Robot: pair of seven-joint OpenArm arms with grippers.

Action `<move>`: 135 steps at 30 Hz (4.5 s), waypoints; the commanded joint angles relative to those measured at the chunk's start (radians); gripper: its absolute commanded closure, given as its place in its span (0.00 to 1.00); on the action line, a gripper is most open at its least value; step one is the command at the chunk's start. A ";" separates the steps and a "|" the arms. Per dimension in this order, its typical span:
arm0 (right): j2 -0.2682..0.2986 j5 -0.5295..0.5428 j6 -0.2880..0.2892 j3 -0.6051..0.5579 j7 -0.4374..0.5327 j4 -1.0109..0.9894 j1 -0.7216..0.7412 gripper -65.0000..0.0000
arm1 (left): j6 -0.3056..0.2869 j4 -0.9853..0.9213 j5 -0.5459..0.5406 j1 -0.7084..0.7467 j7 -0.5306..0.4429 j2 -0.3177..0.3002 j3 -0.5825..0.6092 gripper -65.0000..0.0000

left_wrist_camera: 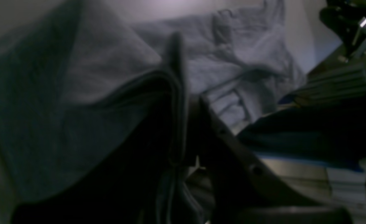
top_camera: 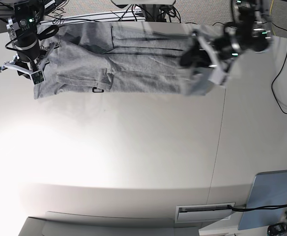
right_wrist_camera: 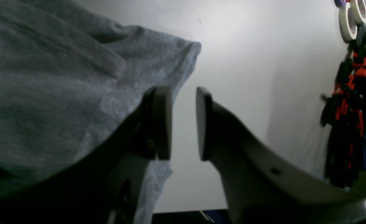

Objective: Fold the T-shirt properly
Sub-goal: 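Grasp the folded strip's end with the left gripper, then fold the strip's end with the left gripper toward the middle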

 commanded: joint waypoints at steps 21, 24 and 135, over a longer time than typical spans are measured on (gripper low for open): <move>0.014 -0.006 -0.012 0.010 0.023 0.016 0.001 0.78 | 0.129 -0.024 0.190 -0.103 -0.095 0.156 0.247 0.81; 0.013 -0.006 -0.012 0.010 0.026 0.016 0.001 0.78 | 0.129 -0.024 0.167 -0.103 -0.116 0.158 0.247 0.74; 0.013 -0.065 -0.013 0.010 0.043 0.016 0.000 0.78 | 0.013 -0.306 0.450 -0.339 -0.463 0.156 0.407 1.00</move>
